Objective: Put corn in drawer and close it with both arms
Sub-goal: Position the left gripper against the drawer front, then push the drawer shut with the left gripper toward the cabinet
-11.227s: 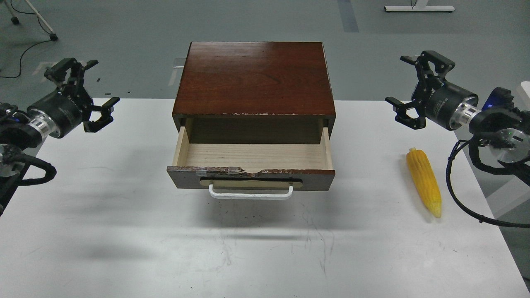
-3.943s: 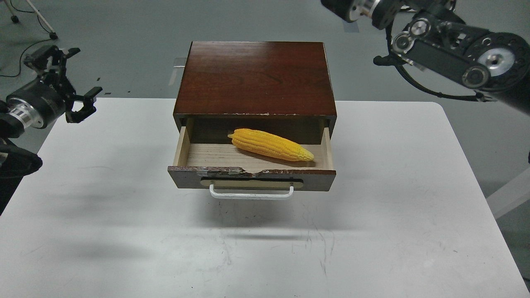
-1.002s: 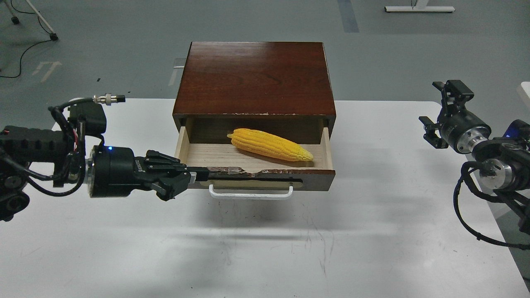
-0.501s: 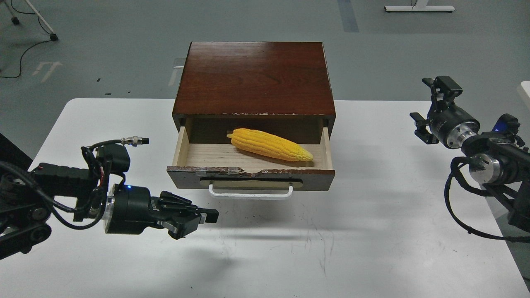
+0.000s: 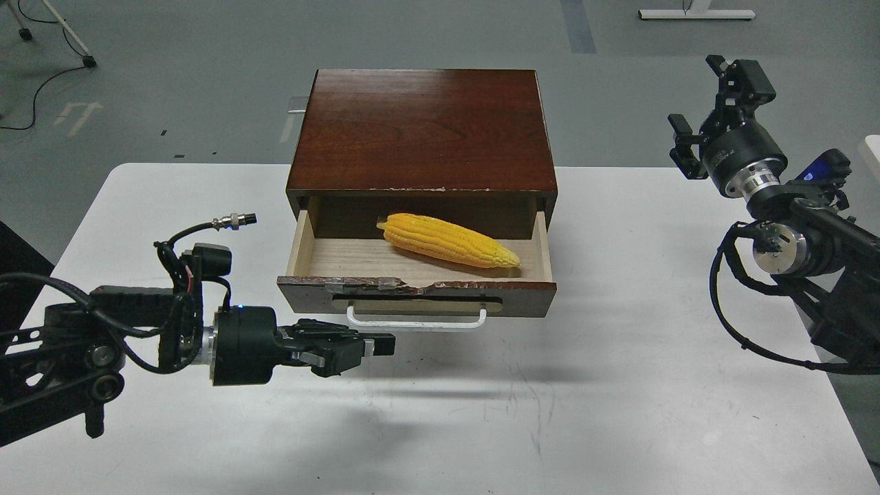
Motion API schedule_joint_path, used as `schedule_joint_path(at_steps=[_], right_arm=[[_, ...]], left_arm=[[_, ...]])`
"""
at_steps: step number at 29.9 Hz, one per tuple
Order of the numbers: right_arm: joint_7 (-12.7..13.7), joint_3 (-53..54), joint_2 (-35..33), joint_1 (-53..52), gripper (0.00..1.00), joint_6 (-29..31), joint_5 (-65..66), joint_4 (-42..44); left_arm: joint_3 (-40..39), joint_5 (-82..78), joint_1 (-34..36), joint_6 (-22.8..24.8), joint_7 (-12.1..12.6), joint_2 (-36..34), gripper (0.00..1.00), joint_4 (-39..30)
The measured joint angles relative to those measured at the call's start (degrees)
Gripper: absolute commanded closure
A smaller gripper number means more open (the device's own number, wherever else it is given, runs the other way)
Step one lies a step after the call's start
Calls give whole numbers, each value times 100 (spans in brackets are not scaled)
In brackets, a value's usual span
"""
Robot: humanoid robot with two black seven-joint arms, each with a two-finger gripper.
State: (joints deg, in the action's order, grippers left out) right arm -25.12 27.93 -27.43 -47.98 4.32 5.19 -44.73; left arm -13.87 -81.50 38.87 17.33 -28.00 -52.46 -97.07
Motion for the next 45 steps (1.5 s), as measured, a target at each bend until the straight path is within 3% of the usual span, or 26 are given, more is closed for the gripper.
schedule_joint_path(at_steps=[33,45], right_arm=[[25,-86,-1,144,0,-45,9,20],[34,-103,-30,267,0,-6,10,30]], left_arm=[[-66,-29,2,94,-1,841,100,1562],[-94,-7,222,302,2,1121,100,1761]])
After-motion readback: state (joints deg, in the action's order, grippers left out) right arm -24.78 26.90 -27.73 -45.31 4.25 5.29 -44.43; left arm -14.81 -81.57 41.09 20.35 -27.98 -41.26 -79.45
